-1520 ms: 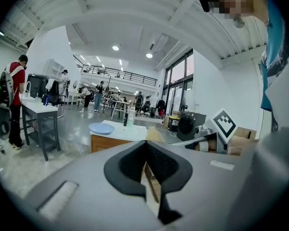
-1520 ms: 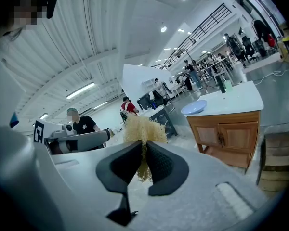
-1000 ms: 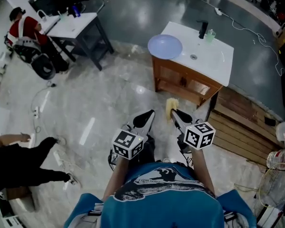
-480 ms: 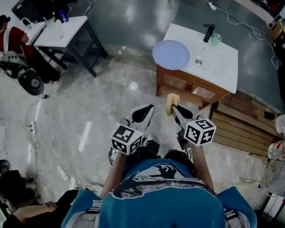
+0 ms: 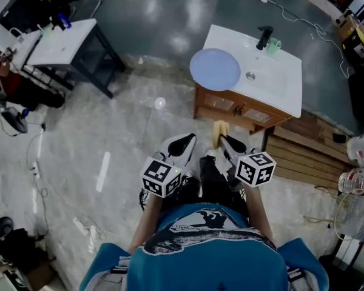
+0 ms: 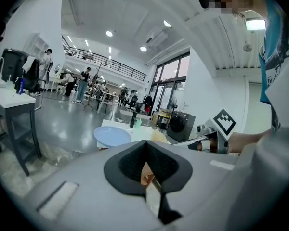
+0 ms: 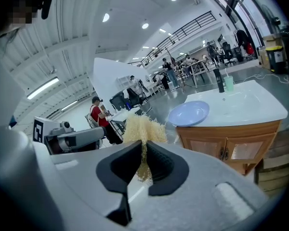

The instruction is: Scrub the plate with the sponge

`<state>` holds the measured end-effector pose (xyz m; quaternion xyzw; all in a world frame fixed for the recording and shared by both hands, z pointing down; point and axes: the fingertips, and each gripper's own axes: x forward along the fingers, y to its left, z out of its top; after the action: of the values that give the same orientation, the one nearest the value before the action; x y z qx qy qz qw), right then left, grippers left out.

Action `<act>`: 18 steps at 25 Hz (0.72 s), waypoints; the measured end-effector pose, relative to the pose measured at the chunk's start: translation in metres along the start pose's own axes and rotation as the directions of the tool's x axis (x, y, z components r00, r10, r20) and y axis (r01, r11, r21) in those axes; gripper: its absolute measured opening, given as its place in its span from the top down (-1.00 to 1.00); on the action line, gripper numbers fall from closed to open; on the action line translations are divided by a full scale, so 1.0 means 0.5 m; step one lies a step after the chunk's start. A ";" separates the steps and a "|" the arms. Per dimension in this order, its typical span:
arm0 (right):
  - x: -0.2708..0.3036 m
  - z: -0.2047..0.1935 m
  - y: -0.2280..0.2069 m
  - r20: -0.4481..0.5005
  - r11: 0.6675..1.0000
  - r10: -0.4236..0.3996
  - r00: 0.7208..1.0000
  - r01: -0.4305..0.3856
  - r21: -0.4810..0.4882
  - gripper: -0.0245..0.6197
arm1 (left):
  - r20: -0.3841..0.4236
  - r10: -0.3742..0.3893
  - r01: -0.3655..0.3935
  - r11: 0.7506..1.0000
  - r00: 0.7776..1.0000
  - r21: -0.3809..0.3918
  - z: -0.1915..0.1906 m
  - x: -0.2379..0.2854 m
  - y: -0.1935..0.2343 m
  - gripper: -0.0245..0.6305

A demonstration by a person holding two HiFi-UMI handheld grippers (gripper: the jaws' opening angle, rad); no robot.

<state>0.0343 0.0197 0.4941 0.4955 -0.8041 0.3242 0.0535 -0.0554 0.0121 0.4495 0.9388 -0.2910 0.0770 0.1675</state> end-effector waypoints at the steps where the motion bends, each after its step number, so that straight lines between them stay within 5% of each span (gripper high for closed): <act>1: 0.007 0.003 -0.007 -0.003 1.000 0.000 1.000 0.000 0.004 0.83 | -0.003 0.000 0.000 1.000 1.000 -0.007 -0.001 0.007 0.007 0.89; 10: 0.114 0.103 -0.106 0.001 0.999 0.033 0.999 -0.033 -0.002 0.83 | 0.007 0.064 -0.064 0.998 0.998 -0.021 0.032 0.113 0.117 0.80; 18: 0.215 0.251 -0.235 -0.020 0.997 0.050 0.999 -0.052 -0.065 0.83 | -0.072 0.174 -0.177 0.983 0.982 -0.042 0.046 0.264 0.234 0.66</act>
<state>0.1074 -0.1695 0.4944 0.4698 -0.8261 0.3036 0.0687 -0.0132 -0.1558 0.4915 0.9021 -0.3685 0.1163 0.1922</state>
